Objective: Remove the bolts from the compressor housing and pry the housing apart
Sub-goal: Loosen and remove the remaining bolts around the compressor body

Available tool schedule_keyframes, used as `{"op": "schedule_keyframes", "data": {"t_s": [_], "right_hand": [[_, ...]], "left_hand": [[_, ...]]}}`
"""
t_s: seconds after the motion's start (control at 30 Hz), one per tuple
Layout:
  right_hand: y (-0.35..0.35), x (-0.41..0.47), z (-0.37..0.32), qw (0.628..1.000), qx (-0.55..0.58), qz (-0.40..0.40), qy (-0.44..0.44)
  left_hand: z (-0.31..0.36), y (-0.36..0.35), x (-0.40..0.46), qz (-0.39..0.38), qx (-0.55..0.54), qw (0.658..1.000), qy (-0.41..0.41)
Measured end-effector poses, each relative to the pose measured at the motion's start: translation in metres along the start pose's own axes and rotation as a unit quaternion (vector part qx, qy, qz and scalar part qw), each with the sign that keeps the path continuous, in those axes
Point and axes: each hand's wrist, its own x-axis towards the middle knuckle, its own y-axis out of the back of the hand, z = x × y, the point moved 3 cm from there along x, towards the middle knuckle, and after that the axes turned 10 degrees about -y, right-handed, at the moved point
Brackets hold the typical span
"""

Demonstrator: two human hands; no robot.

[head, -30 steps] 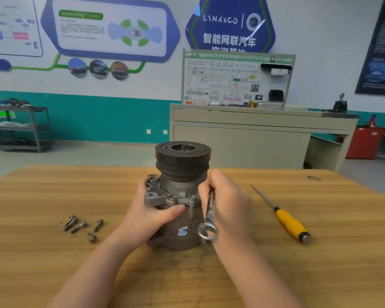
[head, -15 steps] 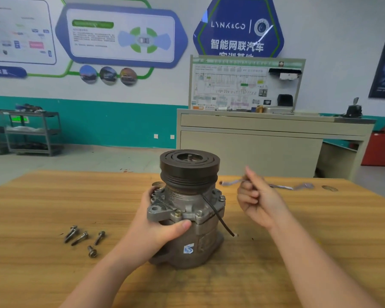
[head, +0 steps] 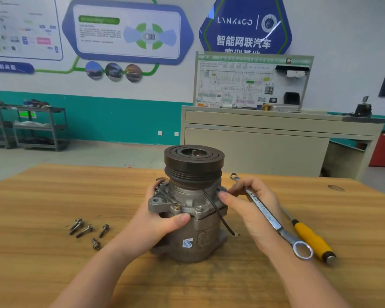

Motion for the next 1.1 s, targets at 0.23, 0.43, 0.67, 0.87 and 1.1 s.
{"op": "schedule_keyframes", "data": {"t_s": [0.23,0.43,0.67,0.87,1.1], "right_hand": [[0.008,0.002,-0.006,1.000,0.010,-0.004,-0.002],[0.007,-0.005,-0.013,0.999,0.027,0.042,0.000],[0.005,-0.014,-0.023,0.991,0.049,0.125,-0.014],[-0.004,-0.017,-0.019,0.988,0.003,0.151,-0.033],[-0.027,-0.021,-0.032,0.953,-0.180,0.236,0.056]], "left_hand": [[0.000,-0.001,0.000,0.004,-0.004,1.000,0.000],[0.001,-0.002,0.000,0.005,0.011,1.000,0.000],[0.008,-0.014,-0.009,0.091,0.033,0.995,-0.020],[0.006,-0.029,-0.018,0.172,0.086,0.981,-0.039],[0.009,-0.031,-0.019,0.186,0.091,0.977,-0.059]]}}
